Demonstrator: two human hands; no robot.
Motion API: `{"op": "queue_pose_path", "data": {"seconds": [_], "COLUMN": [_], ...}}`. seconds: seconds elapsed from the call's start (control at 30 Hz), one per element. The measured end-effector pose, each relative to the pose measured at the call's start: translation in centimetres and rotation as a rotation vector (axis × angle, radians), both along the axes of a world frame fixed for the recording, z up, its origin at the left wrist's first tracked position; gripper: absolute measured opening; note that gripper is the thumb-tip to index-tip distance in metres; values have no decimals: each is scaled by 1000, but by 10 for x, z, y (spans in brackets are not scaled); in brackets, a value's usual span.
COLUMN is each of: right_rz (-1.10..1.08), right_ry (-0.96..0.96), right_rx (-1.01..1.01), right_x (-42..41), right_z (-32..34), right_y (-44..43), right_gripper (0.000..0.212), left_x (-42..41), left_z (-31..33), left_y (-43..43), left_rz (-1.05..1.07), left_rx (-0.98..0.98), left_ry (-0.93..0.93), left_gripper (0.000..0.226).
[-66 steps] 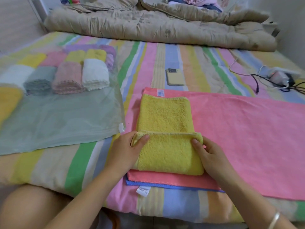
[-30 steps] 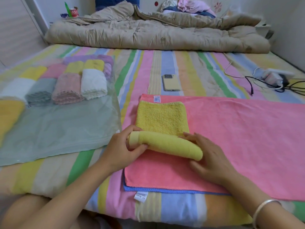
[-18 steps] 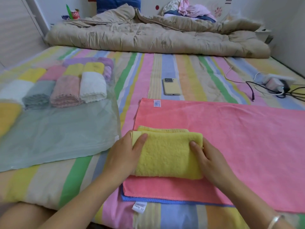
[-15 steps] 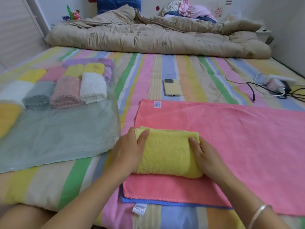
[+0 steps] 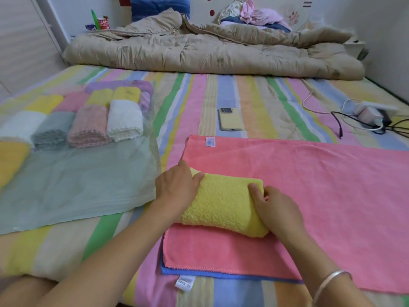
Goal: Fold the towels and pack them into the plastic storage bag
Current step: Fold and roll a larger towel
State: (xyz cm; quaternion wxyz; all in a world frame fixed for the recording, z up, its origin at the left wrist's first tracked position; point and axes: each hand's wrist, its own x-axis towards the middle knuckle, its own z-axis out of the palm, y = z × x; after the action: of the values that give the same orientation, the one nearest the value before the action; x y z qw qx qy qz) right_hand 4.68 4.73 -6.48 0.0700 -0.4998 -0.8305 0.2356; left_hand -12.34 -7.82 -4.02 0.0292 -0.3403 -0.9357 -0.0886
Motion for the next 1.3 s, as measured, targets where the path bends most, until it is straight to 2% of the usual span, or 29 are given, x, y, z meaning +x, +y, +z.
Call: {"op": "queue_pose_path", "data": {"seconds": [0.07,0.13,0.2,0.27,0.3,0.37,0.47,0.6,0.73,0.87,0.97,1.03,1.1,1.17,1.23,1.3], "right_rz": [-61,-96,-105,-152,-188,-246,-236,-93,152,394,572,664,802,981,1118,1199], "right_ry": [-1,49,147,351,468,638,772,865,824,676,563,566,527,400,285,188], "right_rx": [44,-34,-163,-322,-405,-524,-594,-589,-620,-656,-534,-388,-120,168,298,387], "right_x": [4,4,2,1,1,3,7,7,-9,-47,-87,-115,-140,-162,-180,-194], "right_z": [5,8,7,6,5,4,7,29,66,85,78,69,58,47,39,33], "right_y": [-3,-4,-4,-4,-5,-6,-9,-17,-29,-55,-91,-115,-132,-148,-164,-177], "right_gripper": [52,56,58,54,52,50,43,35,44,37,17,14,8,15,25,33], "left_x": [-6,-10,-10,-5,-4,-7,-13,-7,-2,-11,-19,-23,-31,-39,-45,-43], "left_z": [0,3,8,15,18,22,29,54,74,62,48,42,33,25,19,18], "left_y": [5,12,20,27,31,36,36,8,-48,-121,-182,-221,-255,-286,-310,-326], "left_rz": [-41,-224,-469,-596,-615,-603,-608,-651,-618,-434,-272,-155,-1,151,196,211], "left_rx": [-1,36,63,-83,-169,-259,-224,-117,-19,273,474,582,673,748,805,871], "left_ry": [78,134,-33,-270,-306,-298,-345,-423,-501,-701,-930,-1040,-1052,-1035,-1068,-1122], "left_gripper": [41,35,37,48,54,61,69,56,57,49,37,50,66,58,69,67]}}
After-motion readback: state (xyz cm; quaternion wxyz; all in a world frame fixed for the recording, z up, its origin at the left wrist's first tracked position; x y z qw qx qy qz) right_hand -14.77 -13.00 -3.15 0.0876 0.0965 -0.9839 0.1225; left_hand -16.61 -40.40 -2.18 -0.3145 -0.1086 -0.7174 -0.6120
